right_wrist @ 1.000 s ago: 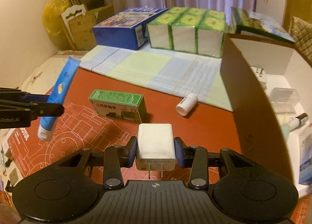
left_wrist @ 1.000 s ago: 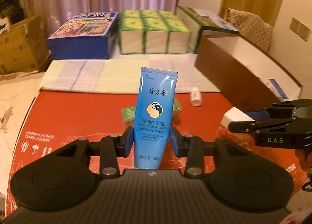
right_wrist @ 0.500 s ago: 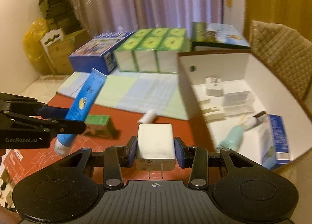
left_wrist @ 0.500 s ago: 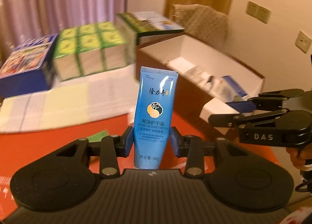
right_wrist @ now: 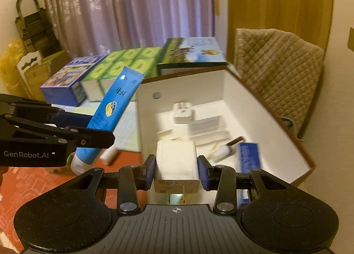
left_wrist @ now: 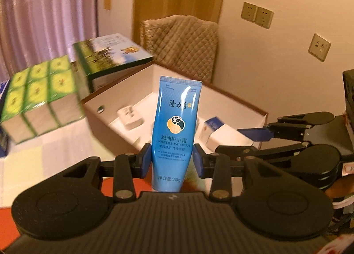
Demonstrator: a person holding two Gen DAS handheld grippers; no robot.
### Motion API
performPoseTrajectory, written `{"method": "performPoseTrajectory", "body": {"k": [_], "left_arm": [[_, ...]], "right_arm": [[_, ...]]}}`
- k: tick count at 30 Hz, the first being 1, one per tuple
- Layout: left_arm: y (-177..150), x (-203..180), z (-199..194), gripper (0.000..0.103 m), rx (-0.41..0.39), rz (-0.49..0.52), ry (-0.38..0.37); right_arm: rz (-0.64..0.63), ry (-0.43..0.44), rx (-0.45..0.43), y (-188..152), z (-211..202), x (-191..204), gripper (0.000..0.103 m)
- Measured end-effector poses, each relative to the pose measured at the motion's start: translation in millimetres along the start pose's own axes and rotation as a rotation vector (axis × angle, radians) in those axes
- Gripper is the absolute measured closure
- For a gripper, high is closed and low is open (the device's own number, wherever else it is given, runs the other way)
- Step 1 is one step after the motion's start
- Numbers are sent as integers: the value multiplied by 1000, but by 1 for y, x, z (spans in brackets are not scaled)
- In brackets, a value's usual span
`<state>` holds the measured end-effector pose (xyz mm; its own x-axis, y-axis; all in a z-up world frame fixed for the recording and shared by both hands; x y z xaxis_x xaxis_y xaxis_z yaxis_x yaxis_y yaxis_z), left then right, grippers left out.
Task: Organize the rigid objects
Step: 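Carry the hand-cream tube and white charger over the brown box, then open both grippers to drop the tube and charger into the box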
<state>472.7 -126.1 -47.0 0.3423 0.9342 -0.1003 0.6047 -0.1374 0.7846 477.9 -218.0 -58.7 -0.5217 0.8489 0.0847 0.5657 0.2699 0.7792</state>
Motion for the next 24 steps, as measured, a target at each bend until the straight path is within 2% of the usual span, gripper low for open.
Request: {"method": "performPoseTrajectory", "body": {"k": [7, 12, 24], "left_arm": [[28, -21, 38, 68, 8, 27, -18], [31, -20, 67, 68, 52, 29, -1], [9, -8, 135, 68, 270, 36, 57]], "right_arm": [[15, -26, 8, 11, 13, -34, 66], [15, -34, 39, 12, 29, -52, 66], [-18, -26, 165, -4, 75, -71, 66]]}}
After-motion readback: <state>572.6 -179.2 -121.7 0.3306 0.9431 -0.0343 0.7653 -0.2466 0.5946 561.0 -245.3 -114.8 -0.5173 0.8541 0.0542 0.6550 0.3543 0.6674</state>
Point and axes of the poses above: each gripper's, at about its wrist camera, not at the fingertips, and z roughly the way its jaws point, x to its left, y to its top, the point moved 5 cm from there along z, roughly the way its jaws point, and after that the axes turned 4 degrees about -x, right-handed, at the moved point
